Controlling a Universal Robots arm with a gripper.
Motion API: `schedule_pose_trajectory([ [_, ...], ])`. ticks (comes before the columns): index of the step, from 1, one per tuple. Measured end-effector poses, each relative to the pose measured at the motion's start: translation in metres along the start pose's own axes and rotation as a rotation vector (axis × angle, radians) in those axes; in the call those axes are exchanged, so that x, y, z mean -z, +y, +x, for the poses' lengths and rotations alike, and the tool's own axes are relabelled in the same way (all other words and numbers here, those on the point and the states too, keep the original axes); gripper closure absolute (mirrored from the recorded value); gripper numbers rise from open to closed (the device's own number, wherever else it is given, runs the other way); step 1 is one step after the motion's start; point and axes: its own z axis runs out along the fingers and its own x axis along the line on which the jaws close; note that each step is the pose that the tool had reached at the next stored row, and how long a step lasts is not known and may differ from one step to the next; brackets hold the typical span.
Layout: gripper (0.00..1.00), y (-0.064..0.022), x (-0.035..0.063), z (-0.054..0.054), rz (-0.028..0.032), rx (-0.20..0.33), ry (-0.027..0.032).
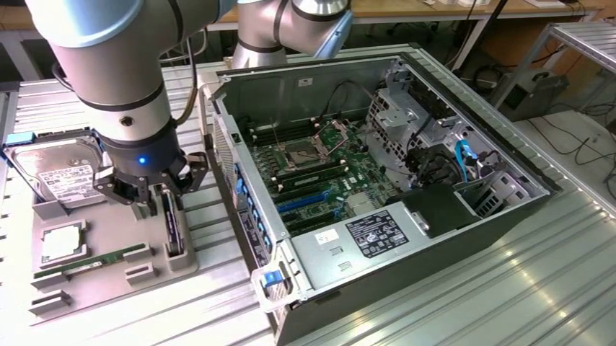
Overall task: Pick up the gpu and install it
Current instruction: 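Pick up the gpu and move the gpu toward the slot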
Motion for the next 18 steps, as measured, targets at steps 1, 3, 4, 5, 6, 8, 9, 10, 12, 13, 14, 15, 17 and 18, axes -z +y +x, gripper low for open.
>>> schedule_pose_trajectory([
  [1, 0.58, 0.0005, -0.0001, 0.0001, 0.0002, 0.0, 0.0027],
  [3, 0.58, 0.0012, -0.0003, 0.0002, 0.0004, 0.0, 0.006],
  [4, 0.58, 0.0017, -0.0004, 0.0002, 0.0004, 0.0, 0.0061],
  [5, 0.58, 0.0017, -0.0004, 0.0002, 0.0005, 0.0, 0.0062],
  [6, 0.58, 0.0017, -0.0004, 0.0002, 0.0007, 0.0, 0.0064],
  [8, 0.58, 0.0017, -0.0012, 0.0002, 0.0011, 0.0, 0.0066],
  [9, 0.58, 0.0017, -0.0016, 0.0002, 0.0013, 0.0, 0.0066],
  [10, 0.58, 0.0017, -0.0019, 0.0002, 0.0021, 0.0, 0.0068],
  [12, 0.58, 0.0017, -0.0026, 0.0003, 0.0029, 0.0, 0.0074],
  [13, 0.58, 0.0017, -0.003, 0.0003, 0.003, 0.0, 0.0076],
  [14, 0.58, 0.0017, -0.0032, 0.0003, 0.0032, 0.0, 0.0079],
  [15, 0.58, 0.0016, -0.0034, 0.0003, 0.0033, 0.0, 0.0079],
  [17, 0.58, 0.0016, -0.0035, 0.0003, 0.0034, 0.0, 0.0079],
  [18, 0.59, 0.0017, -0.0036, 0.0003, 0.0033, 0.0, 0.0078],
])
